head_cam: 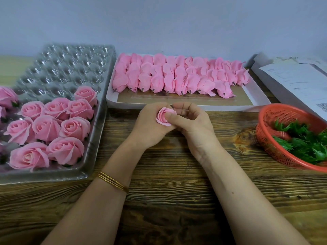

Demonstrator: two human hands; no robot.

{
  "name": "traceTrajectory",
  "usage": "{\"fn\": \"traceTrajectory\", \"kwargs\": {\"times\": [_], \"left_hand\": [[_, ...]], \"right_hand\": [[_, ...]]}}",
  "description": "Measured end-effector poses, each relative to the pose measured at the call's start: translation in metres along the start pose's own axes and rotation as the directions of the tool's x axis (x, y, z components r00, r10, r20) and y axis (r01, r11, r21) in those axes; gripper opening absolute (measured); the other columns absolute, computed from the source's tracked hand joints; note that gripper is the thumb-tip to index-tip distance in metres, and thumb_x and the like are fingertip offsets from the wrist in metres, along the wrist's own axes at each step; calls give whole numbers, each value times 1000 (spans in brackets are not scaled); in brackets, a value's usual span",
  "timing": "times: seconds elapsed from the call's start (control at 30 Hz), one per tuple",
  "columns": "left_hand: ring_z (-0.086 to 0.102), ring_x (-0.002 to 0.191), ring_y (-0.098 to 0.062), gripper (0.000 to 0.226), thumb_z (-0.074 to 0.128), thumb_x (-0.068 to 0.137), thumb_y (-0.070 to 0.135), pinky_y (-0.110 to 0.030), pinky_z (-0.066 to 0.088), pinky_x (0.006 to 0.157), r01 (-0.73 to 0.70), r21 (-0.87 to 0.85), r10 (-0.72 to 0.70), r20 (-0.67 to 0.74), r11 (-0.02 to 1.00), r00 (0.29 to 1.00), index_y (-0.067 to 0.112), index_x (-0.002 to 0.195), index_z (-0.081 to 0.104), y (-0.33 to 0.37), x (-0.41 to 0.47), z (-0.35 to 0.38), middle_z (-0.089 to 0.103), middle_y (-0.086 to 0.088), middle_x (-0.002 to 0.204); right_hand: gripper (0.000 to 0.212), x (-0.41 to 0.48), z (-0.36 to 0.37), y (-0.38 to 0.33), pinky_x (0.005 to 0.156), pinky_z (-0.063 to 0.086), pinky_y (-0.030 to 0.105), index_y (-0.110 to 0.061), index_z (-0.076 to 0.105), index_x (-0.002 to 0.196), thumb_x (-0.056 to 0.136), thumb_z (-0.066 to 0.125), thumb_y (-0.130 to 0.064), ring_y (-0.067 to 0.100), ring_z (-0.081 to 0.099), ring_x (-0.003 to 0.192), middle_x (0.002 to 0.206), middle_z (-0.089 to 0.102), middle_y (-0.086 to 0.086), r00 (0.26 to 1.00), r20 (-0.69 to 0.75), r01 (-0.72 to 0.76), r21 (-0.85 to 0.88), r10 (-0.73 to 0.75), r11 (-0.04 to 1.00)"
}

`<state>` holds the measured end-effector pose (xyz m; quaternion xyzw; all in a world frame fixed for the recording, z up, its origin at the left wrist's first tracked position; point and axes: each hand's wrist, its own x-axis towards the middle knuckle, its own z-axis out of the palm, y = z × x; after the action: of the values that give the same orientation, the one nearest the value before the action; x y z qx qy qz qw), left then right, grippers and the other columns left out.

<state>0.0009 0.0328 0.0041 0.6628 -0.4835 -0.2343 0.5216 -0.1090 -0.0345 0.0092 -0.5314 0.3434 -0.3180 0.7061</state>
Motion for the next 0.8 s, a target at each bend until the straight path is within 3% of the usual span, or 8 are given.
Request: {"fn": "traceTrajectory", "kwargs": {"times": [0.1,0.2,0.3,0.4,0.47,0.53,0.67,0.8], "left_hand": [[58,66,-4,26,79,77,1,-20,46,64,-3,-20,3,-21,1000,1000,23,74,66,-1,1,1,65,9,69],[61,69,-7,20,82,78,10,-23,49,67,17,-62,-22,-85,998,996,24,74,69,-1,2,3,69,9,71],[56,65,-1,20,82,79,19,-19,47,65,25,-54,-32,-146,998,989,23,69,66,-1,2,4,65,11,66],[49,60,-3,26,80,81,14,-14,42,59,-9,-161,-26,-212,987,977,5,67,61,0,3,4,56,7,63],[47,57,-3,31,79,82,8,-14,42,56,-24,-271,-41,-231,962,972,-7,69,55,2,3,7,51,0,63],[53,57,-5,28,78,81,6,-17,46,57,-14,-366,-70,-216,931,974,-7,71,55,4,2,10,54,-1,61],[59,69,-20,22,80,78,8,-36,52,68,25,-414,-103,-166,910,981,-2,75,61,5,1,13,60,-10,69],[61,74,-23,20,81,69,17,-40,54,74,13,-447,-70,-111,894,991,9,71,63,7,0,10,64,-10,75]], "right_hand": [[40,-1,-1,0,95,54,46,-11,67,99,64,86,-15,31,66,98,111,67,25,1000,-9,15,-18,-15,1000],[24,1,-3,-1,73,56,29,-10,68,96,78,71,-26,17,68,83,89,72,7,1000,13,7,73,-8,997],[15,2,-5,-1,63,52,22,-9,67,90,92,52,-11,11,64,71,75,70,-1,1000,-26,4,142,0,990],[23,-2,-3,0,56,54,27,-7,68,91,84,52,8,16,63,74,79,68,5,999,-30,11,-20,-12,1000],[30,-4,-1,4,62,56,33,-7,67,91,78,56,18,15,62,73,77,66,4,996,23,84,-142,-82,986],[33,-5,3,7,67,53,28,-10,66,91,75,65,20,11,60,70,73,65,1,981,92,187,-232,-170,955],[37,-6,7,11,68,52,15,-4,67,101,72,74,17,6,68,79,91,72,11,956,139,283,-229,-257,931],[37,-5,5,10,67,51,12,-2,67,103,73,73,18,2,68,76,92,73,11,939,145,338,-234,-311,912]]}}
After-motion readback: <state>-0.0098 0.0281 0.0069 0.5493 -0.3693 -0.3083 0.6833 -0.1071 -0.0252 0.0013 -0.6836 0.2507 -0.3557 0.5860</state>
